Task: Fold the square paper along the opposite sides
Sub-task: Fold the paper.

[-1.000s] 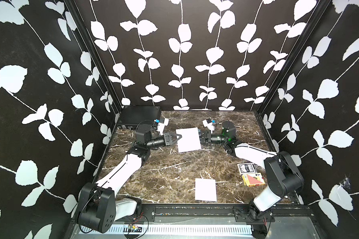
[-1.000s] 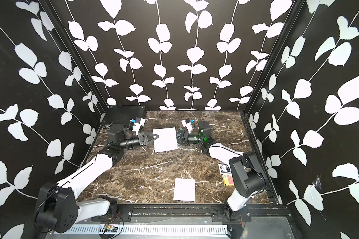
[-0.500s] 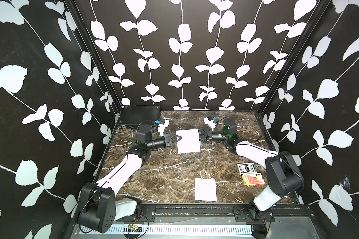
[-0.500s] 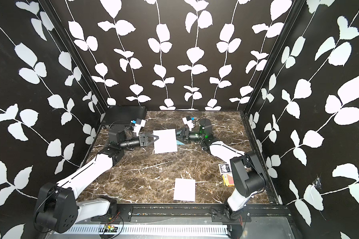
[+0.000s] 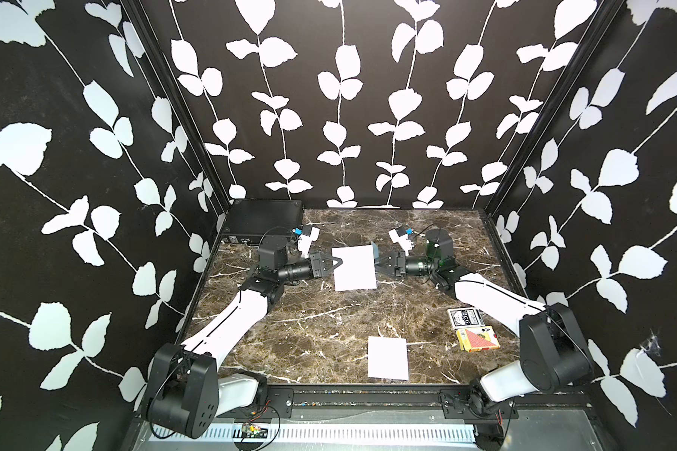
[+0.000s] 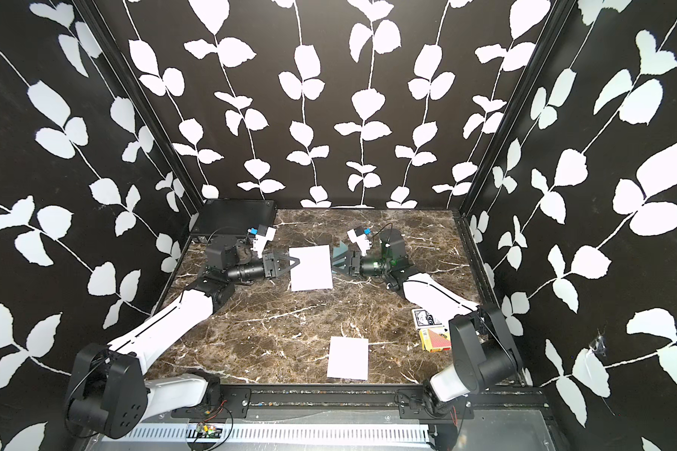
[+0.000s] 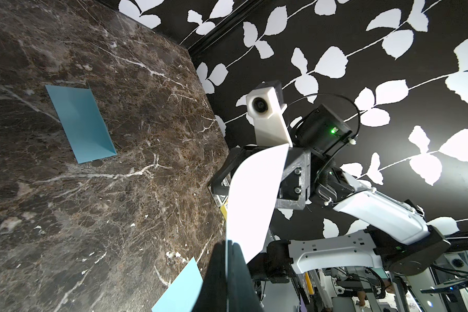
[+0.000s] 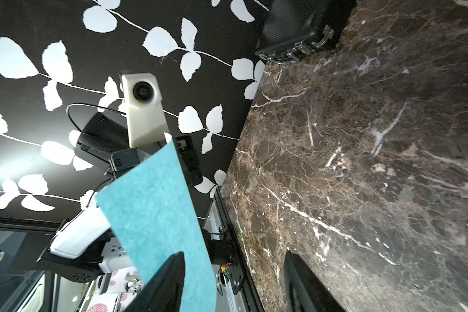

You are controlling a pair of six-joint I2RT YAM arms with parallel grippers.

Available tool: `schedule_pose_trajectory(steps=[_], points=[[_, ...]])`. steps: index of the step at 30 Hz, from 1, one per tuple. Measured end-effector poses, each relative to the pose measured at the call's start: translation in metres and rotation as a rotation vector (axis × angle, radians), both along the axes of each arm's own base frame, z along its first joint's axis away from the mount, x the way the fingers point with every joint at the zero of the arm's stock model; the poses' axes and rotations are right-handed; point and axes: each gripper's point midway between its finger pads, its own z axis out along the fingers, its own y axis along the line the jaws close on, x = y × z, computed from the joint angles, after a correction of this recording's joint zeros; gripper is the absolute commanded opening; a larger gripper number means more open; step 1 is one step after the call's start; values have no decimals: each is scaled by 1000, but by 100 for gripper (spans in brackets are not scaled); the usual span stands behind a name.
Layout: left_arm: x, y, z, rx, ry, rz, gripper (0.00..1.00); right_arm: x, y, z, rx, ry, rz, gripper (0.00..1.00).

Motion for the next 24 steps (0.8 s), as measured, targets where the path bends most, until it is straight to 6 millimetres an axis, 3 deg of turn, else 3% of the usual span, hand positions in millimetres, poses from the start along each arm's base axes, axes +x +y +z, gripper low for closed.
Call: schedule_pose_trajectory(steps=[13, 24], points=[[0, 0, 0, 0, -1, 0, 0, -10, -3, -20, -71, 0, 25, 56], [0, 0, 0, 0, -1, 0, 0, -16, -3, 26, 21, -85, -15, 59]])
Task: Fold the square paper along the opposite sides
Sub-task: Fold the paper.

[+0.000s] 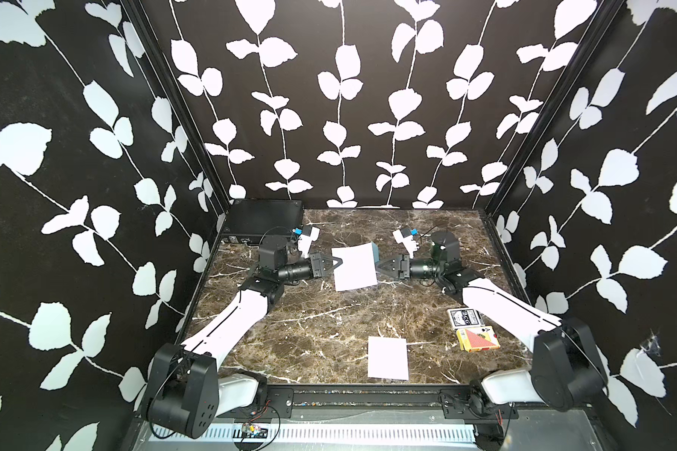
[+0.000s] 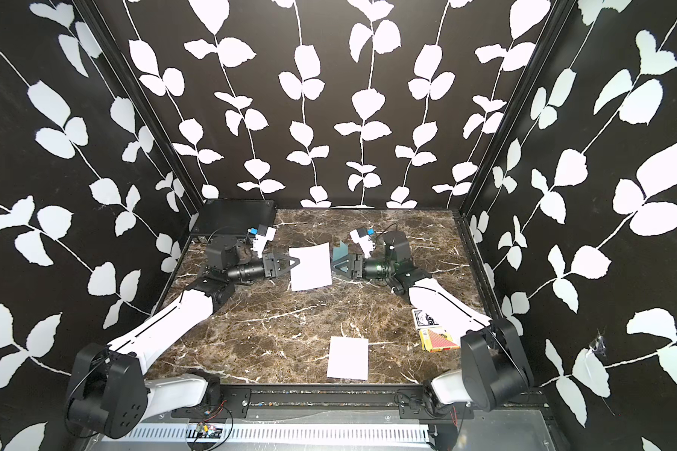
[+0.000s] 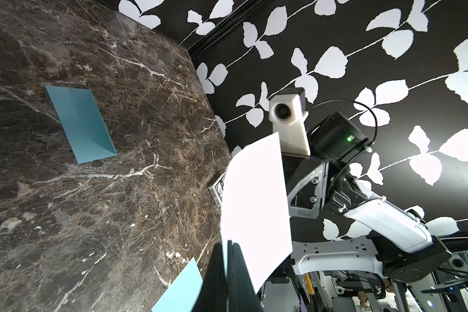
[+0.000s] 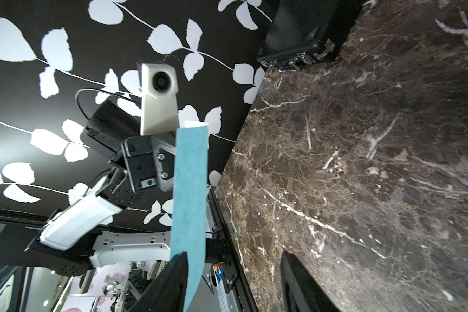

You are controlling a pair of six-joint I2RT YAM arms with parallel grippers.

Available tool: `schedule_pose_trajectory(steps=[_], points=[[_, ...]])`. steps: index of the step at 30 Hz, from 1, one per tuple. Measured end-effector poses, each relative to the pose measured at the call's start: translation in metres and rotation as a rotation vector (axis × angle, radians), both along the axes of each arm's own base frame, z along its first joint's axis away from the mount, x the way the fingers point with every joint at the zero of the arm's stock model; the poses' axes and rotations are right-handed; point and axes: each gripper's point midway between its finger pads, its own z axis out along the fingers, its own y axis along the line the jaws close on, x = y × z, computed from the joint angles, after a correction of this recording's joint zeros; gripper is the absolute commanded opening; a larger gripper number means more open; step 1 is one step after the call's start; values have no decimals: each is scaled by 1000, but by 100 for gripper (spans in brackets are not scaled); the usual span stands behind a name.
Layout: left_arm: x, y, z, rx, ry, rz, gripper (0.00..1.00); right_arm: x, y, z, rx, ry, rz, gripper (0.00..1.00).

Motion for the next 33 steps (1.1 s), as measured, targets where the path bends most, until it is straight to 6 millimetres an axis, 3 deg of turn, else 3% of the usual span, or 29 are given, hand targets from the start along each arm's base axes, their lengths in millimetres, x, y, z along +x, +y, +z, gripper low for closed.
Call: schedule_pose_trajectory(steps=[10, 21, 33], points=[[0, 0, 0, 0, 0, -1, 0, -25, 35, 7, 22, -2, 67, 62], [-1, 0, 1, -4, 5, -3, 0, -31, 66, -21, 7, 26, 129, 58], [1, -1, 4, -13, -12, -3, 0, -22, 76, 2, 87, -38, 130, 53]])
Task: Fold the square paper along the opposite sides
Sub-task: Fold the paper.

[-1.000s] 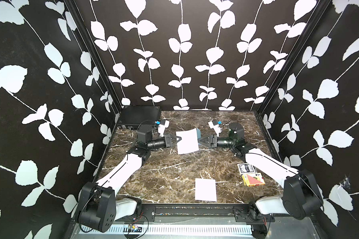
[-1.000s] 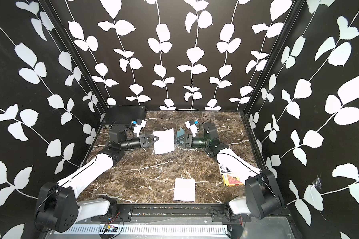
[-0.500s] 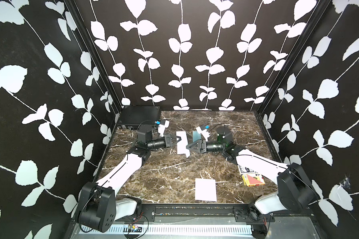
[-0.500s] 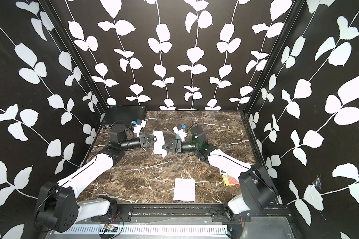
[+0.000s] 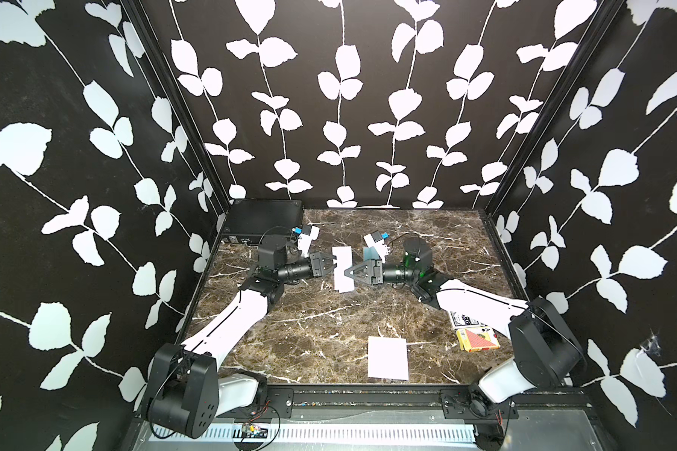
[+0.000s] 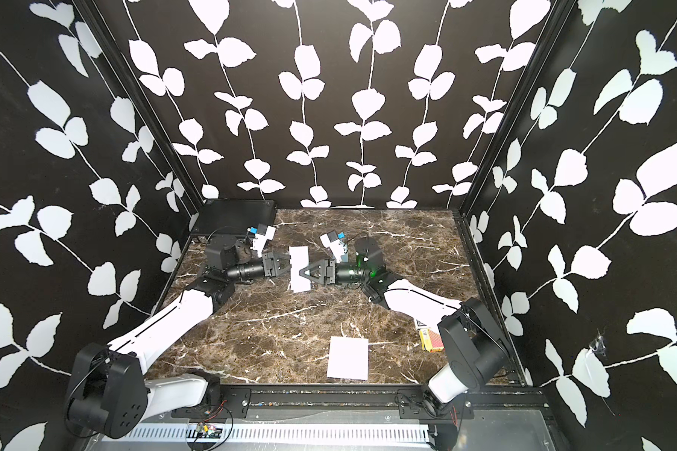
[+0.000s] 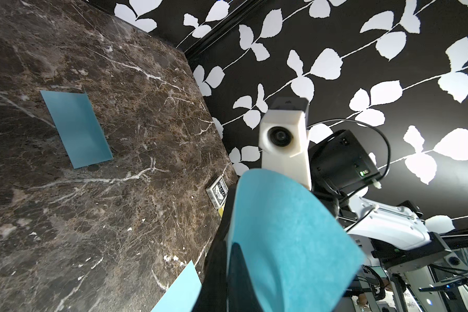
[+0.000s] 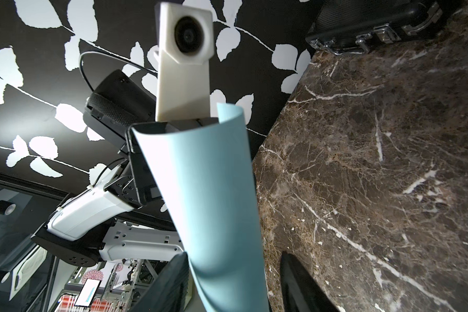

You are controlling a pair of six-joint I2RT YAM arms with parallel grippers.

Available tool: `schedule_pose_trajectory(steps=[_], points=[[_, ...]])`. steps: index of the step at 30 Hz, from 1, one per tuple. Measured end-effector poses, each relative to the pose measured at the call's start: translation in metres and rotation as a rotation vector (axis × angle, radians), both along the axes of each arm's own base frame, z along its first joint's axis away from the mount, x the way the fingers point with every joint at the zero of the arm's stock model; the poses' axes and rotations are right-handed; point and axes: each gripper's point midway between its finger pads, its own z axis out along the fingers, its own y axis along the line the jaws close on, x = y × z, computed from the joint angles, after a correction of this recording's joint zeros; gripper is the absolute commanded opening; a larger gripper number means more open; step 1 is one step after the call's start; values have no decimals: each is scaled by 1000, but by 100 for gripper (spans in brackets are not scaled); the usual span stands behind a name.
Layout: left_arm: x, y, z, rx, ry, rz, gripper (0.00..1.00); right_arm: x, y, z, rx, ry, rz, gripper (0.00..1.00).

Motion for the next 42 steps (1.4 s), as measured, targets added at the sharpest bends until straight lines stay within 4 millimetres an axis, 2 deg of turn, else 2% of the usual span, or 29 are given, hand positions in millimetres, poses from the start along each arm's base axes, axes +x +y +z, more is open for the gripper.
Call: schedule_pose_trajectory(steps=[9, 16, 35, 42], points=[[0, 0, 1, -4, 1, 1, 0, 7, 9, -3, 38, 19, 1, 42], [0, 0, 1, -4, 1, 0, 0, 6, 13, -5, 48, 40, 15, 35], [0, 0, 1, -4, 1, 1, 0, 7, 12, 0, 64, 36, 18, 27], [0, 0, 1, -4, 1, 1, 0, 7, 12, 0, 65, 42, 17, 20]])
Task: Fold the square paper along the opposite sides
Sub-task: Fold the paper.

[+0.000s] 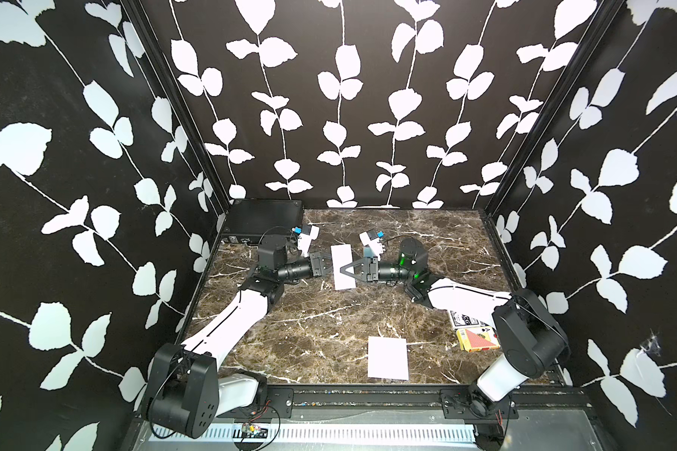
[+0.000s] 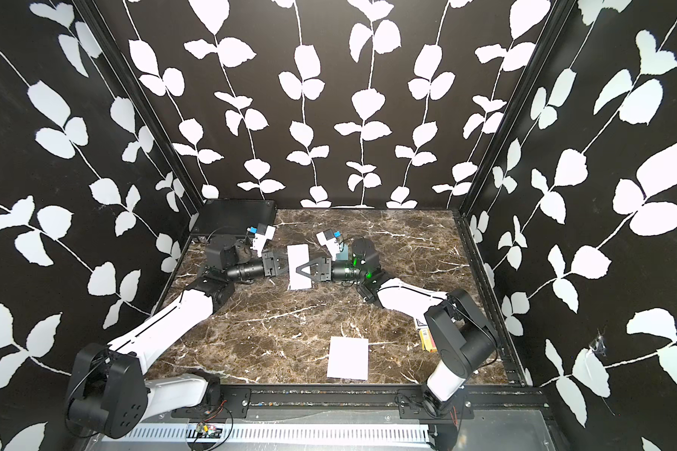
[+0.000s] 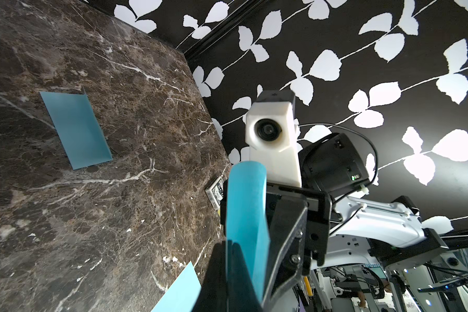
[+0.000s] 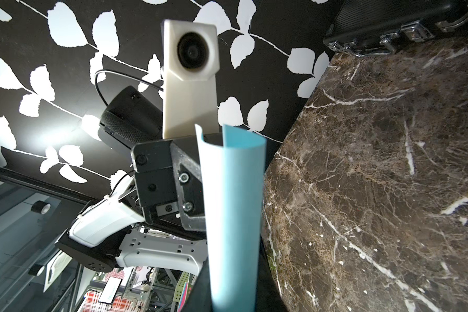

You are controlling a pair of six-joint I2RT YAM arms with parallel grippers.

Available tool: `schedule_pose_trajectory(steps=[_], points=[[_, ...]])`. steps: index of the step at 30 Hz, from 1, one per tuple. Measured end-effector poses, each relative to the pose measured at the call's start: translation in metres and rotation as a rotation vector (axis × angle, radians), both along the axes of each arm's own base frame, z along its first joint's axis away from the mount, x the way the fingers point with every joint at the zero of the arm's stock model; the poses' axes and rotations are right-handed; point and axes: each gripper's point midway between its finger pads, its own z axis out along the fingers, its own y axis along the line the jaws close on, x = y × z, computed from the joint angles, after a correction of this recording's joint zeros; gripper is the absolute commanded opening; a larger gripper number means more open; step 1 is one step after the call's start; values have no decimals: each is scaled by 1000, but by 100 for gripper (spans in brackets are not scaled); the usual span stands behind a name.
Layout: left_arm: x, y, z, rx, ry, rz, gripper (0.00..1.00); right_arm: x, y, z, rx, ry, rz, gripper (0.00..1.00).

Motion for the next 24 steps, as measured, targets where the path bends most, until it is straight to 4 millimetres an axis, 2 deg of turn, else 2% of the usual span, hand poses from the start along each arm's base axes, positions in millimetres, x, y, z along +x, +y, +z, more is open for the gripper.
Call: schedule_pose_trajectory(steps=[10, 16, 17, 19, 22, 24], points=[[0, 0, 0, 2, -3, 0, 0, 0, 0, -1, -3, 5, 0, 6], [0, 1, -2, 20, 0, 6, 1, 0, 0, -2, -8, 12, -2, 5], [1, 2, -3, 29, 0, 11, 6, 1, -1, -3, -10, 14, -2, 4], [1, 4, -2, 42, -9, 23, 26, 1, -1, -3, -11, 15, -2, 4], [3, 17, 1, 65, -12, 75, 51, 2, -2, -3, -11, 16, -7, 4], [6, 29, 9, 53, -13, 110, 56, 4, -3, -3, -12, 14, -12, 4]])
